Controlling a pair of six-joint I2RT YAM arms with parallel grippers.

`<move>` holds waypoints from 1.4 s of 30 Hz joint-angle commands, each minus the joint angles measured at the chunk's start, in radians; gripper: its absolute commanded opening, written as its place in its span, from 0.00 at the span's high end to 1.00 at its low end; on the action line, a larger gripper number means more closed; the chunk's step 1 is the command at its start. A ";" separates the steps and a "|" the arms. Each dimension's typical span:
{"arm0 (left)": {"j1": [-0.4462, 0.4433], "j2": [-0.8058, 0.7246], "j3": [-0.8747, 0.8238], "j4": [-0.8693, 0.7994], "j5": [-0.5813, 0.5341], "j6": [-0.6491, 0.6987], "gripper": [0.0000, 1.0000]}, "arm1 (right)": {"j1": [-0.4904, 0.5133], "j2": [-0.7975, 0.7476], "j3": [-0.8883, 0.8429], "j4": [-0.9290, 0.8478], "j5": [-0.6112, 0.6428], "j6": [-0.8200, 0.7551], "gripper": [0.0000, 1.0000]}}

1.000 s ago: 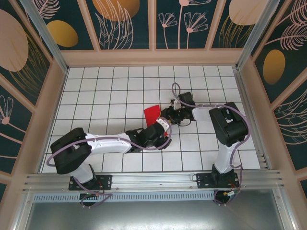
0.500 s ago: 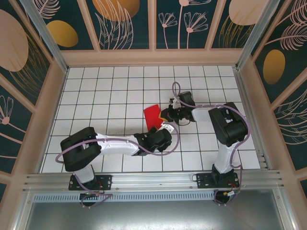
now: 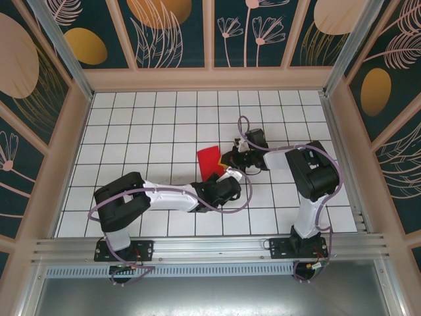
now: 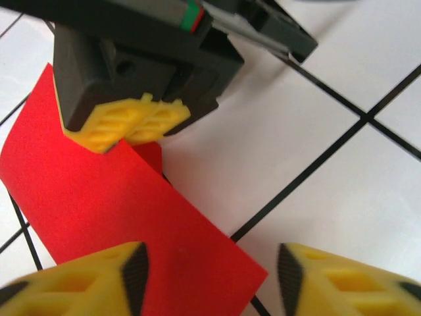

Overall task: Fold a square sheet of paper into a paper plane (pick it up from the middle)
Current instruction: Third fold the triangle at the center of the table.

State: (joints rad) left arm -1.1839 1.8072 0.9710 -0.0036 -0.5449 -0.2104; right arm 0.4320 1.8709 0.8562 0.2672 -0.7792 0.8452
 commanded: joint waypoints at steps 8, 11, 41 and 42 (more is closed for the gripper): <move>0.000 -0.018 0.007 -0.006 -0.051 -0.014 0.82 | 0.005 -0.044 0.001 -0.019 0.016 -0.024 0.93; 0.000 -0.029 -0.019 -0.002 -0.044 -0.014 0.94 | 0.005 -0.047 0.004 -0.039 0.026 -0.037 0.93; 0.333 -0.228 -0.232 0.207 0.794 -0.146 1.00 | -0.028 -0.258 -0.003 -0.158 0.156 -0.168 0.76; 0.342 -0.233 -0.247 0.224 0.810 -0.149 1.00 | -0.026 -0.251 0.001 -0.153 0.147 -0.167 0.78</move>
State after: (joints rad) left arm -0.8673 1.5707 0.7570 0.1627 0.1577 -0.3279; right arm 0.4053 1.6230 0.8547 0.0937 -0.6025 0.6930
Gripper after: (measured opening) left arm 0.066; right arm 0.229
